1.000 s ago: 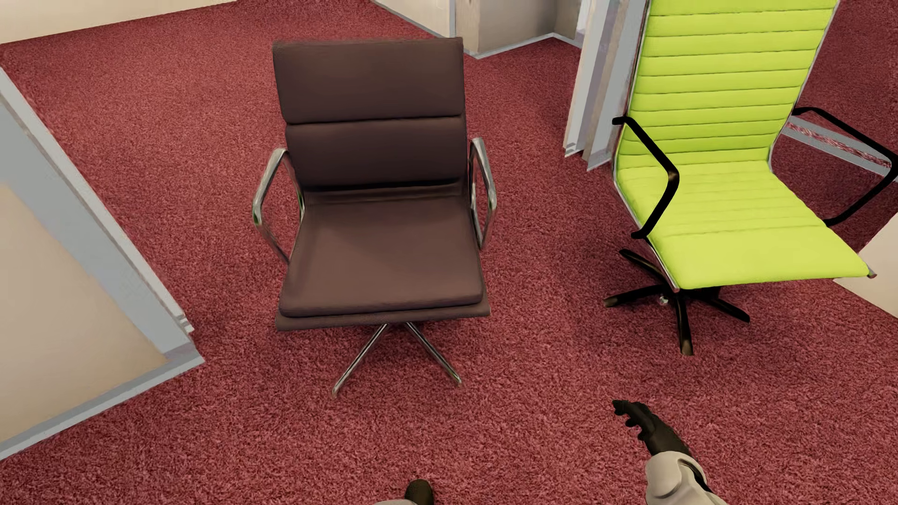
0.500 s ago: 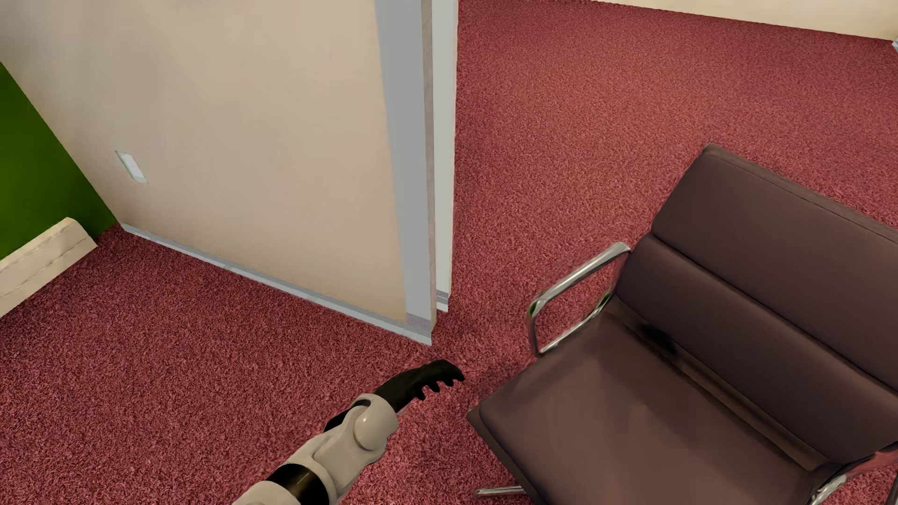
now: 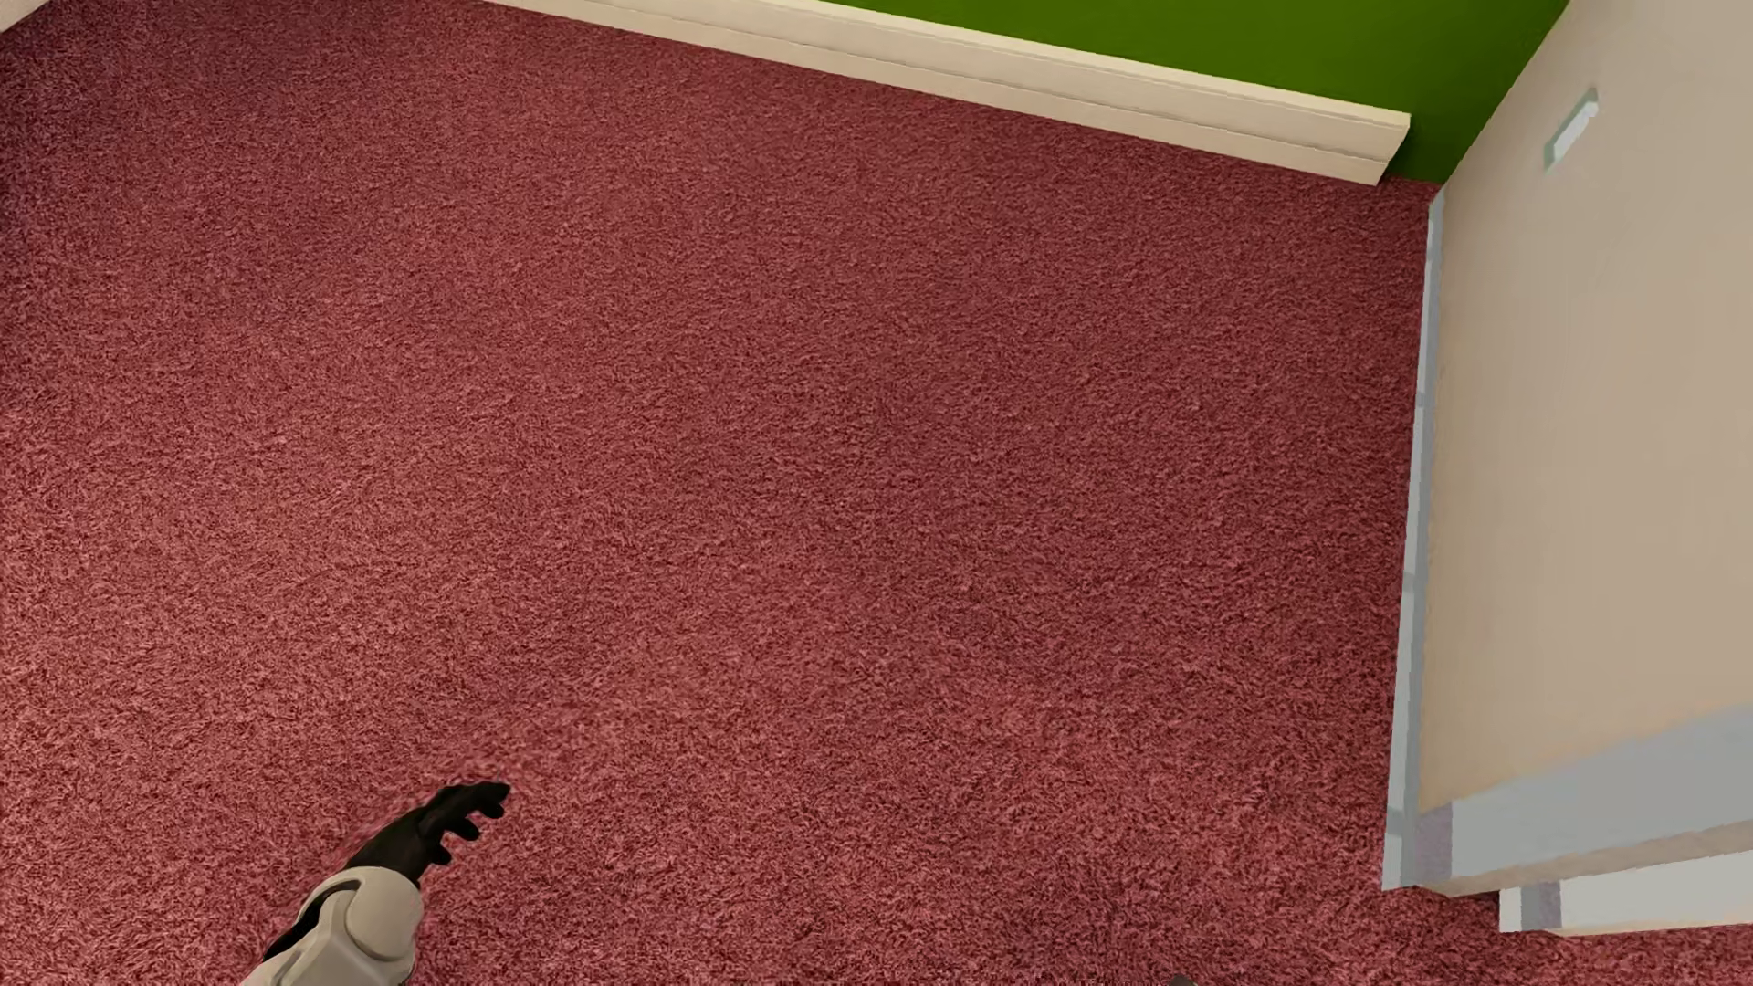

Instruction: Sit down on the dark chair

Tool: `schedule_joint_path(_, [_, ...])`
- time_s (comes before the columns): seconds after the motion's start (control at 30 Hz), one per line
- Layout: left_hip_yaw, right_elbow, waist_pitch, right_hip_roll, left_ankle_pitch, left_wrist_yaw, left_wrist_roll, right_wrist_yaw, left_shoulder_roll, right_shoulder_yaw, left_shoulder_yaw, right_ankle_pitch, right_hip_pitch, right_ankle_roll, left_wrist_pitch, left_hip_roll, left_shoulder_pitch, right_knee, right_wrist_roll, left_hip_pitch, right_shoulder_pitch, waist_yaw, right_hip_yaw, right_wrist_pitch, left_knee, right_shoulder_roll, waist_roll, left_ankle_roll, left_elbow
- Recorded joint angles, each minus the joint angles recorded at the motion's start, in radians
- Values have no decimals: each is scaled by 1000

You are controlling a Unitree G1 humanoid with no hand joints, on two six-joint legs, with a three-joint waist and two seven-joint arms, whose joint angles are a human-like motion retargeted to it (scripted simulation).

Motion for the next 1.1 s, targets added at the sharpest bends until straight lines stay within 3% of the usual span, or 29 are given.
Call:
schedule_joint_path(0.03, [-23,-9,18,13,13,37,-22,-42,-18,-18,-23,7,-8,0,7,-4,-22,-23,-2,-10,-18,4,0,-3,-76,-1,12,8,6])
schedule_joint_path(0.07, [-40,-31,36,13,6,62,-31,-39,-24,-26,-27,7,-45,8,40,-9,-28,7,6,-39,-30,-4,3,22,-114,2,10,36,6])
schedule_joint_path(0.1, [-59,-12,75,-4,6,107,-30,-22,-30,13,-59,-22,-115,39,-10,6,-54,106,18,-90,-68,-2,24,-32,-89,27,-5,36,33])
schedule_joint_path(0.13, [-86,-23,104,-48,-5,99,-48,-38,-39,46,-67,-40,-228,90,-31,31,-71,261,28,-170,-100,0,70,-34,-33,21,-14,20,40])
schedule_joint_path(0.2, [-94,-85,167,-109,-52,73,-14,-30,-53,77,-84,-74,-412,120,-18,107,-90,501,-3,-342,-147,2,135,-19,142,0,-6,-53,46])
schedule_joint_path(0.23, [-113,-105,197,-111,-73,59,-1,-42,-53,86,-99,-84,-465,124,-13,141,-106,535,1,-446,-184,11,150,-38,254,-6,-3,-73,48])
schedule_joint_path(0.27, [-171,-125,214,-96,-87,39,22,-18,-49,97,-104,-66,-519,114,-15,161,-106,562,-43,-558,-215,11,199,-25,351,-13,-11,-91,43])
schedule_joint_path(0.3, [-228,-167,242,-85,-106,45,25,-62,-47,117,-111,-114,-549,137,-23,169,-105,594,-16,-646,-244,14,252,-34,434,-9,-12,-99,35])
schedule_joint_path(0.33, [-283,-188,263,-68,-120,50,34,-81,-41,135,-115,-202,-590,105,-22,169,-100,648,-25,-768,-285,16,269,-42,555,-15,-11,-98,13])
schedule_joint_path(0.37, [-324,-232,276,-51,-147,39,66,-72,-35,138,-102,-231,-679,89,13,181,-96,762,-46,-882,-315,17,280,-36,665,-24,-15,-108,-1])
schedule_joint_path(0.4, [-360,-255,306,-34,-186,38,76,-95,-27,159,-74,-249,-782,128,3,227,-94,898,-61,-959,-367,22,300,-35,760,-19,-28,-146,-20])
schedule_joint_path(0.47, [-419,-320,377,-56,-262,117,39,-150,-42,196,-39,-354,-871,145,28,269,-66,1107,-77,-1086,-445,12,276,-17,957,-38,-15,-177,-59])
schedule_joint_path(0.5, [-446,-357,399,-85,-292,170,15,-184,-57,194,-51,-396,-916,183,37,252,-61,1218,-79,-1146,-468,12,295,-6,1047,-61,-2,-164,-78])
schedule_joint_path(0.53, [-485,-396,427,-87,-316,201,19,-182,-80,193,-33,-425,-957,191,43,240,-55,1312,-66,-1199,-497,23,311,-10,1130,-109,7,-164,-106])
schedule_joint_path(0.57, [-513,-421,463,-89,-334,241,-18,-220,-104,182,0,-458,-969,203,30,233,-65,1390,-67,-1238,-521,26,319,24,1206,-109,22,-167,-125])
schedule_joint_path(0.6, [-550,-427,478,-91,-329,266,-17,-226,-110,195,5,-470,-1001,209,19,227,-62,1459,-60,-1279,-545,31,328,20,1269,-131,22,-180,-155])
schedule_joint_path(0.63, [-553,-416,499,-104,-326,287,-11,-273,-112,217,2,-472,-1004,214,20,227,-68,1502,-38,-1278,-565,30,334,35,1300,-144,20,-186,-166])
schedule_joint_path(0.7, [-525,-370,553,-120,-293,292,12,-295,-140,235,-13,-442,-969,231,30,245,-83,1516,-10,-1221,-591,37,344,56,1293,-142,16,-204,-137])
schedule_joint_path(0.73, [-515,-355,553,-138,-278,298,-5,-290,-146,238,-23,-419,-961,258,45,252,-70,1525,12,-1204,-593,35,347,55,1290,-126,17,-216,-117])
schedule_joint_path(0.8, [-502,-329,536,-182,-275,225,23,-296,-146,231,-23,-413,-925,268,48,249,-43,1558,4,-1156,-559,35,346,80,1303,-111,21,-220,-112])
schedule_joint_path(0.83, [-495,-320,528,-182,-296,212,26,-302,-140,233,-26,-432,-909,261,20,261,-34,1579,3,-1125,-545,37,348,80,1317,-101,11,-227,-116])
schedule_joint_path(0.87, [-488,-309,517,-178,-311,193,52,-291,-144,233,-26,-460,-879,241,34,266,-24,1583,17,-1099,-533,40,340,67,1325,-89,13,-226,-108])
schedule_joint_path(0.97, [-474,-215,495,-167,-325,223,-21,-311,-202,235,4,-511,-845,218,38,275,-32,1591,58,-1057,-551,28,343,84,1327,-26,9,-242,-7])
schedule_joint_path(1.1, [-461,-182,496,-176,-321,217,-22,-327,-210,219,1,-508,-833,232,61,291,-48,1596,78,-1039,-548,32,334,101,1322,4,23,-253,46])
